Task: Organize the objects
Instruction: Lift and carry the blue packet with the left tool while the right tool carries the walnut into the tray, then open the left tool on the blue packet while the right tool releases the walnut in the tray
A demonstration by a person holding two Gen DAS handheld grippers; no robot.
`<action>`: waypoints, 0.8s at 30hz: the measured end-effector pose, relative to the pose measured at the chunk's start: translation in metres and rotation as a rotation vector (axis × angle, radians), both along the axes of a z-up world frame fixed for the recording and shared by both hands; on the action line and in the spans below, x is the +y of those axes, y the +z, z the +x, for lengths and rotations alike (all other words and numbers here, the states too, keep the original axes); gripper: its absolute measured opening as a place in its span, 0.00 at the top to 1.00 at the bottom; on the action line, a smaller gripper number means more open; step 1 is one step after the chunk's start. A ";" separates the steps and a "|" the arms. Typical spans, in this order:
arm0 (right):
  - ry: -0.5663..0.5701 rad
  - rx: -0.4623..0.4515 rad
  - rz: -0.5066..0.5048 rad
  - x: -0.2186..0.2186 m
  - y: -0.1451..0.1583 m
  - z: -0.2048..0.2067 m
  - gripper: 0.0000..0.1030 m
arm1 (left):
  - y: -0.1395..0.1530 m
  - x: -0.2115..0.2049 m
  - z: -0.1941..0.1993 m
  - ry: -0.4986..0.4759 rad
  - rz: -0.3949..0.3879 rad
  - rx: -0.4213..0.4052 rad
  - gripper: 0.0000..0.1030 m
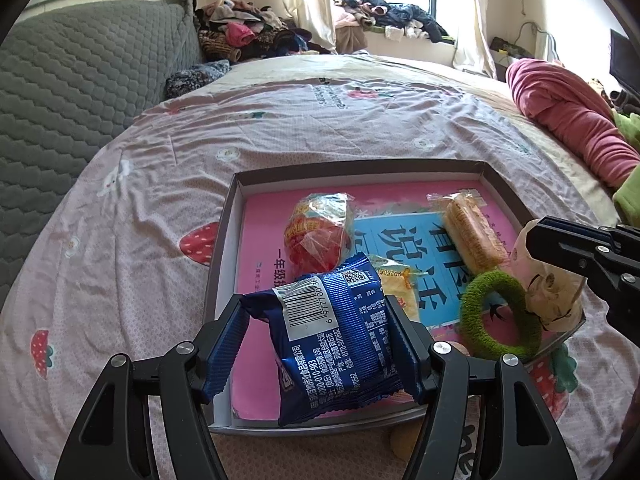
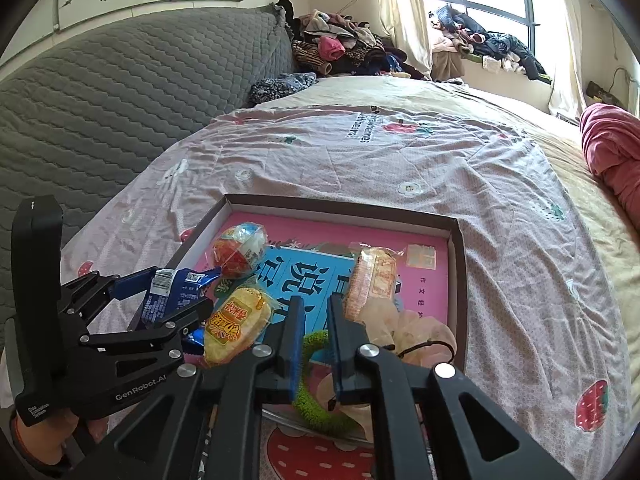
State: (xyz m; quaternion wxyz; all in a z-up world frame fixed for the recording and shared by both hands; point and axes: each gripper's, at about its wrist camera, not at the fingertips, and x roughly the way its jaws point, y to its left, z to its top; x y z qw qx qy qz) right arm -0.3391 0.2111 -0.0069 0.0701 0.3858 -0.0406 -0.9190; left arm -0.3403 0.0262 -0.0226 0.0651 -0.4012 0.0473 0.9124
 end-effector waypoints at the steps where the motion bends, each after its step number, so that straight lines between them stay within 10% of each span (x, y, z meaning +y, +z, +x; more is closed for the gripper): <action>1: -0.001 -0.004 0.003 0.000 -0.001 -0.001 0.86 | -0.001 0.000 -0.001 -0.001 0.000 -0.001 0.33; 24: -0.005 -0.031 0.024 -0.003 -0.017 -0.002 0.68 | -0.013 -0.005 -0.006 0.016 0.001 -0.019 0.28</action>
